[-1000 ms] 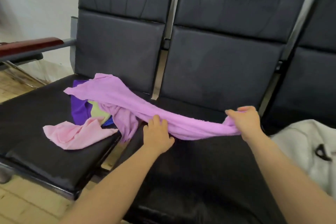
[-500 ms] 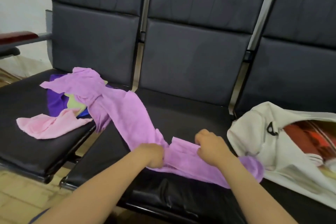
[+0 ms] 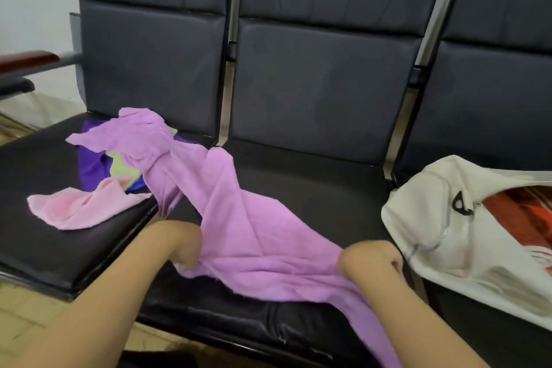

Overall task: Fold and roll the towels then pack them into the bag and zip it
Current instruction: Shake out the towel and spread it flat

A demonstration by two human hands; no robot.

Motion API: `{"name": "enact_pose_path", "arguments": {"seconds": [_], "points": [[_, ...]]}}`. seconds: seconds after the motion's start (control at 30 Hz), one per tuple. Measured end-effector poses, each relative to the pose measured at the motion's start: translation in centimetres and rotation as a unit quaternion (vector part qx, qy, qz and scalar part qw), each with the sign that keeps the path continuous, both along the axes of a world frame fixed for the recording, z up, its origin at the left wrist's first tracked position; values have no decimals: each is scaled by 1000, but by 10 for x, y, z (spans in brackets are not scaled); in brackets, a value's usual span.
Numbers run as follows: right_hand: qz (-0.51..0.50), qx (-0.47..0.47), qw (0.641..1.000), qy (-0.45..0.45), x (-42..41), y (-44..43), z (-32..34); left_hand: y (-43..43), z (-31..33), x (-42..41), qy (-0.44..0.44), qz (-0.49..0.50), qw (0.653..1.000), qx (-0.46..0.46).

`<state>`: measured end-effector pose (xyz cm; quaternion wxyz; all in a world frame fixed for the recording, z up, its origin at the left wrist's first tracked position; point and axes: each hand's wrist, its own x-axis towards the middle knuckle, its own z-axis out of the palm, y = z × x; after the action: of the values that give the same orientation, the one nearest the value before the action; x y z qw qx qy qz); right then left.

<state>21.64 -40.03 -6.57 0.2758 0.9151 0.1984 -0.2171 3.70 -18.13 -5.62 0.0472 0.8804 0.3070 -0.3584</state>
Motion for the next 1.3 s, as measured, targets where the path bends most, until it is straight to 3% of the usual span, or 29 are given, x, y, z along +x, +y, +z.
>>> {"name": "enact_pose_path", "arguments": {"seconds": [0.07, 0.13, 0.2, 0.27, 0.33, 0.43, 0.5, 0.57, 0.63, 0.67, 0.73, 0.77, 0.83, 0.93, 1.03, 1.07, 1.13, 1.17, 1.23, 1.27, 1.3], "points": [[-24, 63, 996, -51, 8, 0, 0, -5, 4, 1, -1, 93, 989, -112], [2, 185, 976, -114, 13, 4, -7, -8, 2, 4, -60, 160, 974, -148], [101, 284, 948, -104, 20, 9, -30, -8, -9, 11, -148, 180, 970, -67], [177, 337, 925, -5, 19, 13, -49, -7, -25, 16, -205, 193, 959, 21], [203, 318, 924, 66, 11, 17, -63, -9, -34, 19, -199, 189, 961, 17], [218, 327, 918, 49, 7, 19, -76, -14, -42, 26, -209, 147, 966, -44], [183, 370, 909, 58, 5, 21, -67, -17, -38, 30, -290, 186, 934, -98], [163, 350, 922, -15, 5, 21, -50, -9, -30, 34, -389, 262, 876, -113], [122, 262, 955, -70, 6, 17, -24, 5, -26, 34, -444, 325, 832, -73], [106, 185, 976, -54, 4, 13, -10, 11, -25, 32, -447, 338, 827, -54], [94, 36, 992, 73, 2, 5, 12, 14, -23, 27, -381, 317, 867, -50], [82, 16, 987, 138, 2, 1, 19, 13, -24, 26, -334, 303, 891, -58], [38, 104, 967, 228, 4, -2, 22, 9, -21, 22, -246, 293, 920, -82], [-7, 293, 939, 179, 5, 8, 0, 9, -15, 13, -140, 209, 966, -63], [-47, 295, 953, 45, -1, 18, -36, 19, -15, 8, -128, 181, 967, -124], [-64, 262, 962, 41, -5, 18, -40, 23, -18, 7, -162, 197, 950, -180], [-44, 190, 977, 86, -8, 18, -36, 29, -24, 8, -268, 269, 874, -303], [-14, 161, 980, 114, -7, 17, -31, 28, -24, 10, -332, 310, 819, -351], [46, 160, 974, 152, -6, 12, -15, 22, -22, 16, -450, 391, 668, -445], [30, 225, 959, 171, -3, 8, -8, 17, -17, 20, -494, 412, 593, -483], [-22, 338, 920, 195, 2, 4, -1, 13, -11, 24, -529, 412, 531, -518]]}}
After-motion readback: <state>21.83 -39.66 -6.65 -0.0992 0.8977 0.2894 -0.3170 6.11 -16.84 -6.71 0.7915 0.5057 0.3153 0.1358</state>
